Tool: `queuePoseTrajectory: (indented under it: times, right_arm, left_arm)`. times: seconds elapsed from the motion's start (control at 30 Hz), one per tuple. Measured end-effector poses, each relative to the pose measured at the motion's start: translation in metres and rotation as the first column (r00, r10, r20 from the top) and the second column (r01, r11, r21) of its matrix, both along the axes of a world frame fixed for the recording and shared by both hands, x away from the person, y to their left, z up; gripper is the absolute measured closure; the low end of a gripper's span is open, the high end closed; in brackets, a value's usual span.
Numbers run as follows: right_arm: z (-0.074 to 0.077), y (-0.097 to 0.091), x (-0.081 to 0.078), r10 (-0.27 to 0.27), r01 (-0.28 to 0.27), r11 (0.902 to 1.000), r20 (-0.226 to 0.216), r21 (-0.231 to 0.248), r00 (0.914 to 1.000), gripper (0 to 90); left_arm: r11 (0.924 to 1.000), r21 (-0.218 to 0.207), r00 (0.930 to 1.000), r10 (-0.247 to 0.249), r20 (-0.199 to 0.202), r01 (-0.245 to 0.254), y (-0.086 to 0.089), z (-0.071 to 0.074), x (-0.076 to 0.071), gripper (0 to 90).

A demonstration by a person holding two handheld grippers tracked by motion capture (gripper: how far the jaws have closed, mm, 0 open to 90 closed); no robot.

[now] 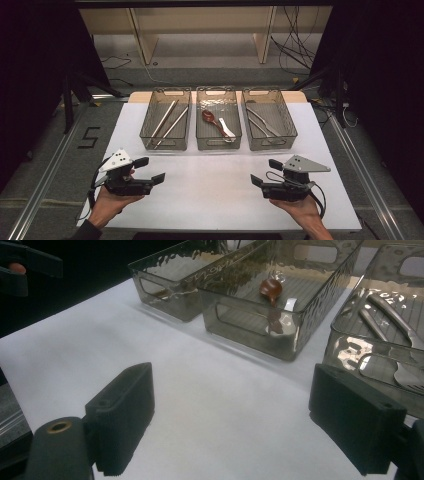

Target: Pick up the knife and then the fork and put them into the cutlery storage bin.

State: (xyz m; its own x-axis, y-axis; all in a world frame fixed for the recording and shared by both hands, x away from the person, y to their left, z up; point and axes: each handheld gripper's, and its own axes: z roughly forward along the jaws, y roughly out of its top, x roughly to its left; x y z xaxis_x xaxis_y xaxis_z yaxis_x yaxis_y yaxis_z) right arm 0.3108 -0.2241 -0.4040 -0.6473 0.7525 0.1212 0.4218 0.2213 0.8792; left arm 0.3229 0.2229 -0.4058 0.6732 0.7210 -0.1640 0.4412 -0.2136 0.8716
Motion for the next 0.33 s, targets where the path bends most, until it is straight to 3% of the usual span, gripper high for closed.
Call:
queuePoseTrajectory:
  times: [0.33]
  right_arm:
    - [-0.0001, 0.0002, 0.0004, 0.001, -0.001, 1.0000, 0.002, -0.004, 1.0000, 19.3]
  left_arm:
    - [1.0000, 0.002, 1.0000, 0.001, -0.002, -0.001, -0.0002, -0.0005, 0.0003, 15.7]
